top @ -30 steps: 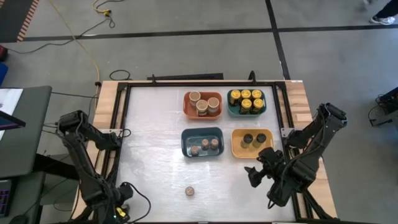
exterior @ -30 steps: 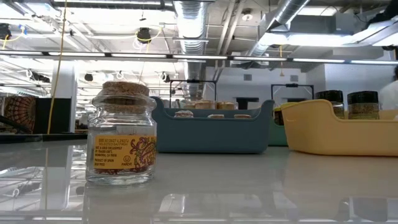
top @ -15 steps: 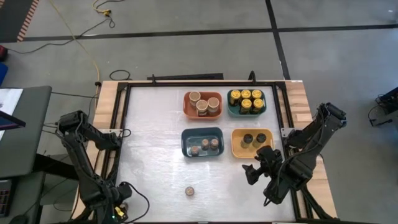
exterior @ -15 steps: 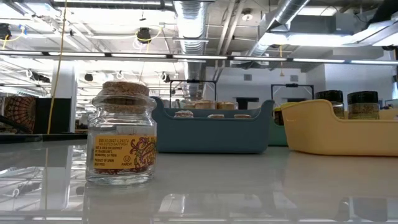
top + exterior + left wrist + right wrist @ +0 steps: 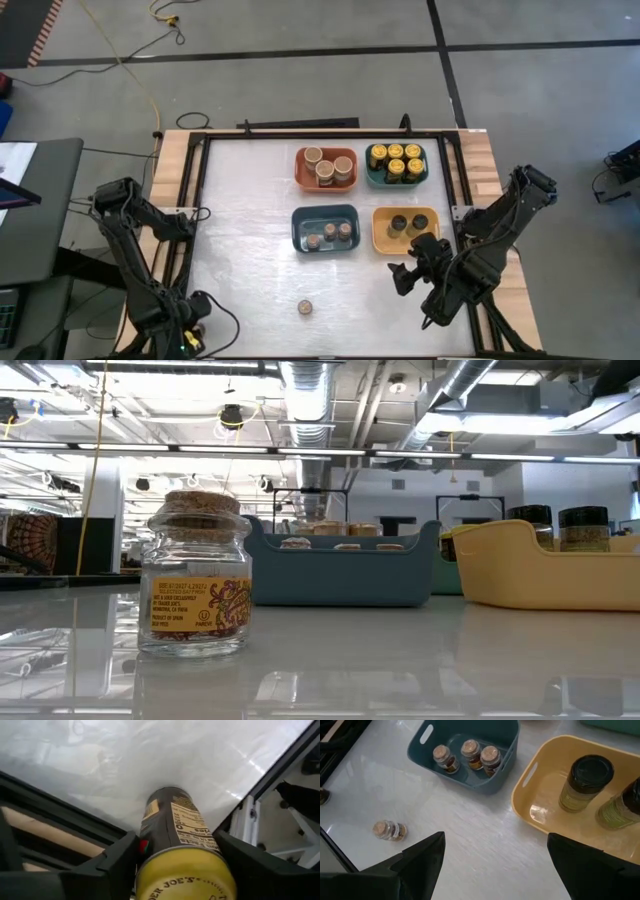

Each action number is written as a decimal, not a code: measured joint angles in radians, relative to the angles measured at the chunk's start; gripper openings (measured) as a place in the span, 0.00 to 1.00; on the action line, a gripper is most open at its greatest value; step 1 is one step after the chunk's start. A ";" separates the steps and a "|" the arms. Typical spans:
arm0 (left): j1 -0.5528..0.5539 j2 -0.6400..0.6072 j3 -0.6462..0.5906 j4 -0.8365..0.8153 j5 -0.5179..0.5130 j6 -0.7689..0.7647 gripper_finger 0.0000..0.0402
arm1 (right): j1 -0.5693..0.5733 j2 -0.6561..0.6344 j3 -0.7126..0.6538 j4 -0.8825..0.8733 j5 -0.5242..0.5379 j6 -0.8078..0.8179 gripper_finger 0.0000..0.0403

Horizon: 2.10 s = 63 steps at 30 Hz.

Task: Sort spices by type
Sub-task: Put the yellow spice bottle into the green bin

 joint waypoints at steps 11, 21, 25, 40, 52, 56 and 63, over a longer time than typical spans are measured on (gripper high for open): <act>0.051 0.002 -0.001 -0.021 -0.028 0.004 0.66 | -0.002 0.000 0.000 0.008 0.000 -0.026 0.93; 0.095 0.002 -0.001 -0.020 -0.019 0.030 0.49 | 0.000 0.000 0.000 0.014 0.000 -0.034 0.93; 0.119 0.002 -0.001 -0.016 -0.044 0.031 0.48 | 0.000 0.000 0.000 0.021 0.000 -0.057 0.93; 0.186 0.002 -0.001 -0.028 -0.038 0.166 0.56 | 0.000 0.000 0.000 0.025 0.000 -0.060 0.93; 0.230 0.002 -0.001 -0.031 -0.027 0.367 0.97 | 0.000 0.000 0.000 0.029 -0.001 -0.059 0.93; 0.230 0.002 -0.001 0.022 -0.027 0.264 0.93 | 0.000 0.000 0.000 0.029 -0.001 -0.059 0.93; 0.197 0.002 -0.001 0.031 0.022 0.356 0.93 | -0.002 0.000 0.000 0.028 -0.001 -0.057 0.93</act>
